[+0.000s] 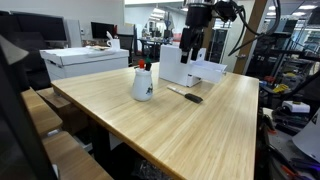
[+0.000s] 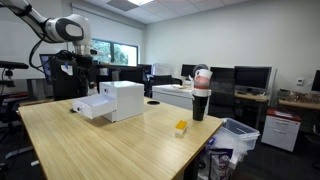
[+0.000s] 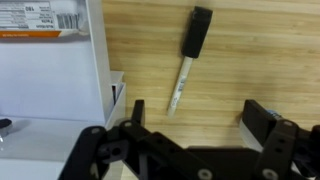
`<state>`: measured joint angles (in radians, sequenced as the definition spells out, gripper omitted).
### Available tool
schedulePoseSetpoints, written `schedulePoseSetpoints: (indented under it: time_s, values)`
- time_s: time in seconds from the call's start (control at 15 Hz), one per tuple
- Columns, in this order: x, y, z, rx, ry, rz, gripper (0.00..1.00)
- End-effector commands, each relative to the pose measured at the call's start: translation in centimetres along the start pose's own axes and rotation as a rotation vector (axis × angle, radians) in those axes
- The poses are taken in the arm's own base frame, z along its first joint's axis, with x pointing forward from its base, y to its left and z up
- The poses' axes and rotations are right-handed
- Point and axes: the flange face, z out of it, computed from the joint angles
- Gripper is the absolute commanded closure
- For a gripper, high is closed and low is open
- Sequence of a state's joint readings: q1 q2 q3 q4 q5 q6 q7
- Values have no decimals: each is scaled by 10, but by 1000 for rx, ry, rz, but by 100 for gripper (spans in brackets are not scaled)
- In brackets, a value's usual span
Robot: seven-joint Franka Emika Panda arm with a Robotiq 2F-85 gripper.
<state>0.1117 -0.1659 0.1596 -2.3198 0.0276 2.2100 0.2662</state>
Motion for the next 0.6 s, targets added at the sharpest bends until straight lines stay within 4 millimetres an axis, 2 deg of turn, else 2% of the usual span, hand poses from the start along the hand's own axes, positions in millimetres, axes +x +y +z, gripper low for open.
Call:
schedulePoseSetpoints:
  time_s: [0.0, 0.07, 0.2, 0.53]
  values:
    - [-6, 12, 12, -16, 22, 75, 0]
    - [-5, 21, 23, -19, 17, 110, 0]
    - [-5, 26, 29, -25, 13, 128, 0]
    - [-3, 27, 29, -15, -19, 108, 0]
